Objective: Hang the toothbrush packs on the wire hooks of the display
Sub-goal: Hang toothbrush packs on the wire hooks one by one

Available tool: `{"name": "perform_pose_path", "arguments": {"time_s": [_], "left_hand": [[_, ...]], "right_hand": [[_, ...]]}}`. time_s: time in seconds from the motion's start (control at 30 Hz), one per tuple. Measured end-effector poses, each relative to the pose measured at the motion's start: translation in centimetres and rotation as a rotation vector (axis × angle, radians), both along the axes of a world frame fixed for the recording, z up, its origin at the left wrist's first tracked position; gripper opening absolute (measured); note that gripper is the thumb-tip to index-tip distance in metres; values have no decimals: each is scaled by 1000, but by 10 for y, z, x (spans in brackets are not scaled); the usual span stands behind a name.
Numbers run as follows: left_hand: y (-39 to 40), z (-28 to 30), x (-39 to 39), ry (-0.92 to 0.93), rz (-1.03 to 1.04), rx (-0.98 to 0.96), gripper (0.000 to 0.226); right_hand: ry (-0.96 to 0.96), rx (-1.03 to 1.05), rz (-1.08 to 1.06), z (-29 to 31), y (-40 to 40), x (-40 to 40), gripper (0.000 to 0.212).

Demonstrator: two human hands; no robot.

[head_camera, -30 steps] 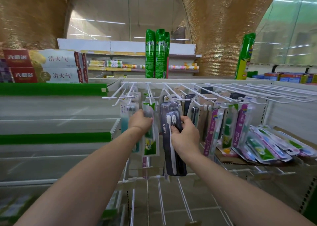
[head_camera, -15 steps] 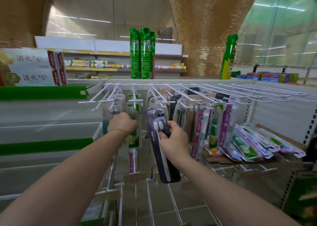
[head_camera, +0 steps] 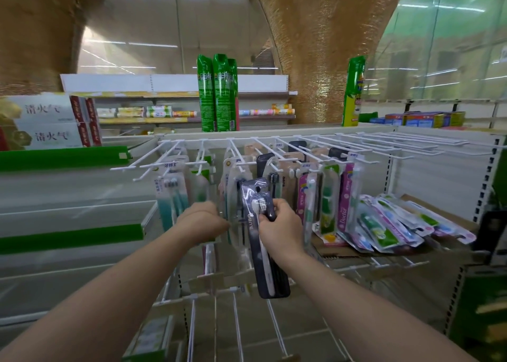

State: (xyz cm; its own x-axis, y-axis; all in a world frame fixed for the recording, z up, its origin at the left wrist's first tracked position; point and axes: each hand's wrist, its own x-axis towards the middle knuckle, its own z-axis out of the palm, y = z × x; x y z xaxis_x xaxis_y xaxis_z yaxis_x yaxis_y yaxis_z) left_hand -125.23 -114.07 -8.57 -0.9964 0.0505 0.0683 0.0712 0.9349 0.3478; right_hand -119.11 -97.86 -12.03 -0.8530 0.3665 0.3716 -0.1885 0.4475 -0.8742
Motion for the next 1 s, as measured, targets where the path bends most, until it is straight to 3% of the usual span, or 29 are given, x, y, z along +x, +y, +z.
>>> {"name": "perform_pose_path", "arguments": {"time_s": [0.17, 0.27, 0.33, 0.57, 0.67, 0.87, 1.0], "left_hand": [[30, -2, 13, -67, -213, -113, 40], [51, -8, 15, -2, -276, -245, 43], [67, -10, 16, 64, -294, -235, 42], [134, -6, 23, 201, -414, 106, 17], [170, -3, 28, 199, -421, 194, 22], [218, -1, 19, 43, -260, 479, 50], [247, 7, 8, 26, -112, 531, 25]], "right_hand": [[-4, -67, -36, -6, 30, 5, 18], [37, -104, -50, -7, 53, 10, 10], [39, -92, -69, -7, 68, 13, 8], [57, -90, -196, -11, 124, 25, 14], [45, -72, -233, -9, 149, 27, 15], [76, -35, -222, -6, 179, 21, 15], [103, -37, -207, -6, 191, 12, 18]]}}
